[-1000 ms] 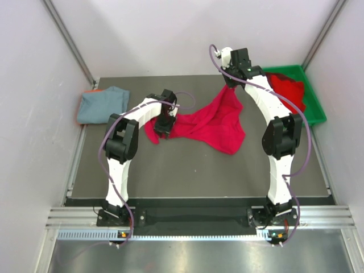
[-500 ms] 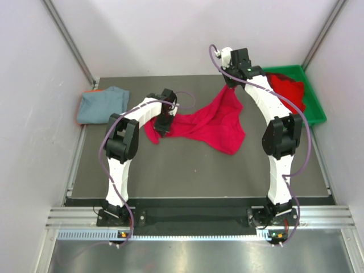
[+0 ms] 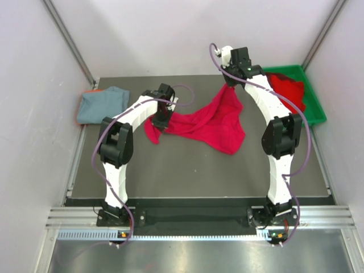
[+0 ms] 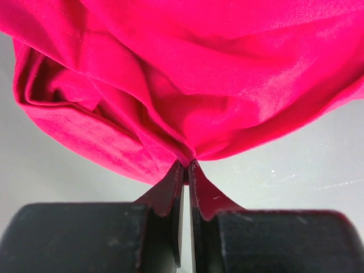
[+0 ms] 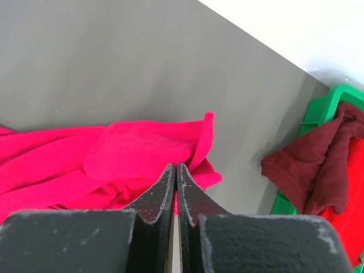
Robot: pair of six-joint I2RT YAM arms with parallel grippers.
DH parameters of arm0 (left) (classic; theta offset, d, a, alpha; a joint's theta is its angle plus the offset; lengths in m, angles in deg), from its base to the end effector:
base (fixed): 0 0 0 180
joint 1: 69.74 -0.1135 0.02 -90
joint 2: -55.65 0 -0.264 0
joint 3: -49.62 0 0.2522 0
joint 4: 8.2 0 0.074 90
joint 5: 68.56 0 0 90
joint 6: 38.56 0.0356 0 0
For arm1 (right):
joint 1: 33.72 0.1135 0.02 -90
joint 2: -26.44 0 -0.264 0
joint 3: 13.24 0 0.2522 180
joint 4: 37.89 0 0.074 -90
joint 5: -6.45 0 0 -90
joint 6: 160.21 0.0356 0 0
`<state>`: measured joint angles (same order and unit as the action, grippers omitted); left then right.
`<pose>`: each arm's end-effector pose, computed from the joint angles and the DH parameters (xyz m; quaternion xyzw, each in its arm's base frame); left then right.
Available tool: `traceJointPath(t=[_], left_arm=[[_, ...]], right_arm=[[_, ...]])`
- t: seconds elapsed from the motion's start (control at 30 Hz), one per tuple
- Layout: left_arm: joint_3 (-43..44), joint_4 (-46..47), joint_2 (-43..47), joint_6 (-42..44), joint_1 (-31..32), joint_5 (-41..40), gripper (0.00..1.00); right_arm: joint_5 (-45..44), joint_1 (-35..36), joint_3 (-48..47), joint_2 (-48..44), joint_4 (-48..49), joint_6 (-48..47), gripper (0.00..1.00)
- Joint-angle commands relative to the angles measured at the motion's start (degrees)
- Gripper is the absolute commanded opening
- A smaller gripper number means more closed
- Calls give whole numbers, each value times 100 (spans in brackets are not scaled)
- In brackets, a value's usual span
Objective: Fold and stack the t-shirts
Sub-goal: Flatten the tshirt out
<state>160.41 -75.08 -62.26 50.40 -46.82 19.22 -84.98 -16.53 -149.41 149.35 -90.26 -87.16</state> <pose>0.3911 -0.1639 0.2102 0.1853 0.9726 -0.0101 0.1401 0.4721 0.1451 0.3239 -0.2599 0.8647 -0.0104 0.4296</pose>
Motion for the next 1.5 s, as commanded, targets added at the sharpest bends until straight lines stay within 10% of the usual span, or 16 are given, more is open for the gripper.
traceJointPath(t=[0.0, 0.13, 0.23, 0.43, 1.47], left_arm=[[0, 56, 101, 51, -7, 20, 8], [44, 39, 49, 51, -7, 116, 0], [61, 56, 40, 51, -7, 82, 27], [79, 56, -118, 51, -7, 134, 32], [167, 65, -479, 51, -7, 81, 16]], right_arm=[[11, 30, -327, 49, 170, 60, 0], [-41, 30, -275, 5, 178, 16, 0], [-59, 30, -248, -13, 178, 8, 0], [-41, 30, -275, 5, 178, 16, 0], [-41, 30, -319, 92, 187, 25, 0]])
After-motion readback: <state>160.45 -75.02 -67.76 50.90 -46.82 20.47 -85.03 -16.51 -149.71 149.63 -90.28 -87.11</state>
